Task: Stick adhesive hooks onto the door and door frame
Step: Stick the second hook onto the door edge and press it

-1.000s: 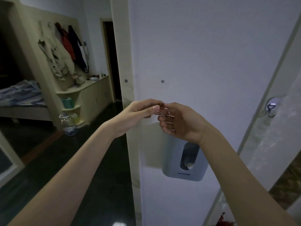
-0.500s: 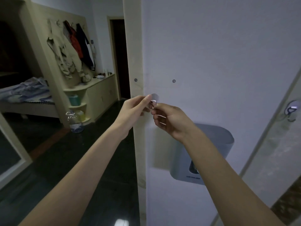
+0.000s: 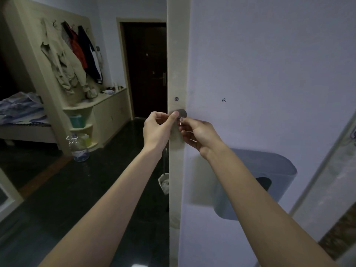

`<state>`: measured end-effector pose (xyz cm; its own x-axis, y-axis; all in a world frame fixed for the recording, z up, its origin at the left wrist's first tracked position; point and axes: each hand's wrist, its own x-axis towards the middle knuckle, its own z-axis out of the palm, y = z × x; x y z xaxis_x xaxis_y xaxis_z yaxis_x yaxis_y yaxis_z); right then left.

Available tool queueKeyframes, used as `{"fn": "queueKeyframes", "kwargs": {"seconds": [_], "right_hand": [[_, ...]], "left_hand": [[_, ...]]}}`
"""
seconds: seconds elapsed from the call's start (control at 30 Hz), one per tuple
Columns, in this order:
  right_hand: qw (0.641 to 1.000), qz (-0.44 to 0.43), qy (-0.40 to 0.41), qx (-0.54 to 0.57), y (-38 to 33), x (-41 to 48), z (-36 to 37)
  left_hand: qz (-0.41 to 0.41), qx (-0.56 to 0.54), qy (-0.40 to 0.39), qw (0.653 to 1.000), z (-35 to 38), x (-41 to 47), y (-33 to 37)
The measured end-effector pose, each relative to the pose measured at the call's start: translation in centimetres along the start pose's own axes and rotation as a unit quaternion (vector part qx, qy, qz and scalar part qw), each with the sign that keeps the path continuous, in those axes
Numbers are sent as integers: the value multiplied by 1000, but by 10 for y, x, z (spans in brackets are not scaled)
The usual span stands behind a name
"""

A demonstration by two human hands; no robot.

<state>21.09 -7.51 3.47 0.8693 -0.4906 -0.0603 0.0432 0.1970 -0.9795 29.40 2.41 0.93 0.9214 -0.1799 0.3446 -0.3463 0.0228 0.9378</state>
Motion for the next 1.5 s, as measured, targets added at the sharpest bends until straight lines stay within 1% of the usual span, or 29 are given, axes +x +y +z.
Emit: {"fn": "queueKeyframes", "kwargs": {"seconds": [0.47, 0.8, 0.9, 1.03, 1.23, 1.37, 1.5], "right_hand": [[997, -34, 42, -54, 7, 12, 10], [993, -63, 85, -59, 9, 13, 19], [988, -86, 106, -71, 13, 14, 22], [975, -128, 130, -127, 22, 17, 24], [970, -141, 101, -171, 18, 13, 16], [952, -156, 115, -235, 19, 17, 11], [901, -203, 155, -350, 16, 18, 1]], "left_hand": [[45, -5, -10, 999, -3, 12, -14], [71, -1, -16, 997, -3, 17, -17], [82, 16, -9, 996, -3, 17, -17], [91, 30, -17, 995, -6, 19, -16], [147, 88, -42, 984, -17, 25, -19], [156, 103, -35, 982, -17, 26, -23], [166, 115, -25, 979, -17, 24, -23]]}}
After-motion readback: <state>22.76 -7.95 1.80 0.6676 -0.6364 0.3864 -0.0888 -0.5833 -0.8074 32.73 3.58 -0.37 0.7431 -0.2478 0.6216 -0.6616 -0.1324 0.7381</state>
